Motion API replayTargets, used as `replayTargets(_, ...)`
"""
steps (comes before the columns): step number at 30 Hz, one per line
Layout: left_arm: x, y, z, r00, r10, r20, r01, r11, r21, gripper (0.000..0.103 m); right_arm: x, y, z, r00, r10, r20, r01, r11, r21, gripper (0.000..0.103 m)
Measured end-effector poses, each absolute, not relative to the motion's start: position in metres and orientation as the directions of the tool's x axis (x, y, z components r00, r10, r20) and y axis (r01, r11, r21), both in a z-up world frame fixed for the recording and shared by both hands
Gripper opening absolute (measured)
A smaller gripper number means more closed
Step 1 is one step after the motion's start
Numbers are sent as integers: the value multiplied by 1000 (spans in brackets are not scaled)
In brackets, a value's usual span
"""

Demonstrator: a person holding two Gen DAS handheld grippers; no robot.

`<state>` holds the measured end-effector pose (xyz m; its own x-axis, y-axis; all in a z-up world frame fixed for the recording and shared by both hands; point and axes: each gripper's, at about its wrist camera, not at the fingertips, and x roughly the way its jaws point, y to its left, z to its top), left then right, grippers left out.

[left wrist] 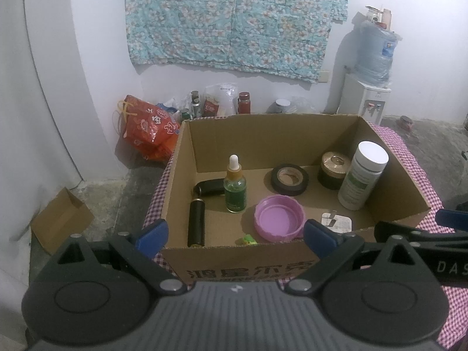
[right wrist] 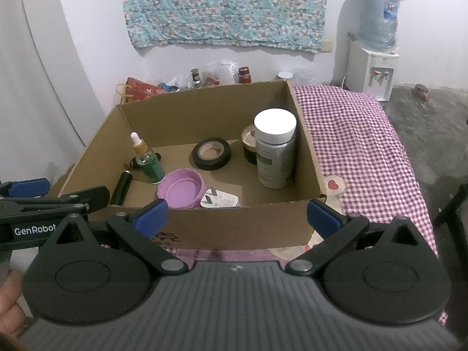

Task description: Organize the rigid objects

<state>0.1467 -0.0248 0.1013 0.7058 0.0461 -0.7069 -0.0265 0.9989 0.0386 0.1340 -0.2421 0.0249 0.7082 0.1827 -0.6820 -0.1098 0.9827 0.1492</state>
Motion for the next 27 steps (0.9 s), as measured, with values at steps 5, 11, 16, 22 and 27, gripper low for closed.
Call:
replayTargets(5,146,-25,101,706,47,-706,-26,999,40,99,134,-241,25,708,182,-682,-109,983,149,102)
replayTargets(11,146,-25,101,706,45,-707,-26,999,37,99,134,-241,25,709,181,-682,-110,983,147,102)
replayTargets(16,146,-25,101,706,47,-706,-26,999,40,99,132,-241,26,709,179,-682,-109,983,146,102)
replayTargets(22,146,-24,102,706,44,-707,-26,999,37,99,132,-241,26,710,179,-681,-110,983,144,102)
replayTargets(27,146,-24,102,706,45,-706,-25,999,39,99,132,-241,27,709,179,-682,-108,983,146,102)
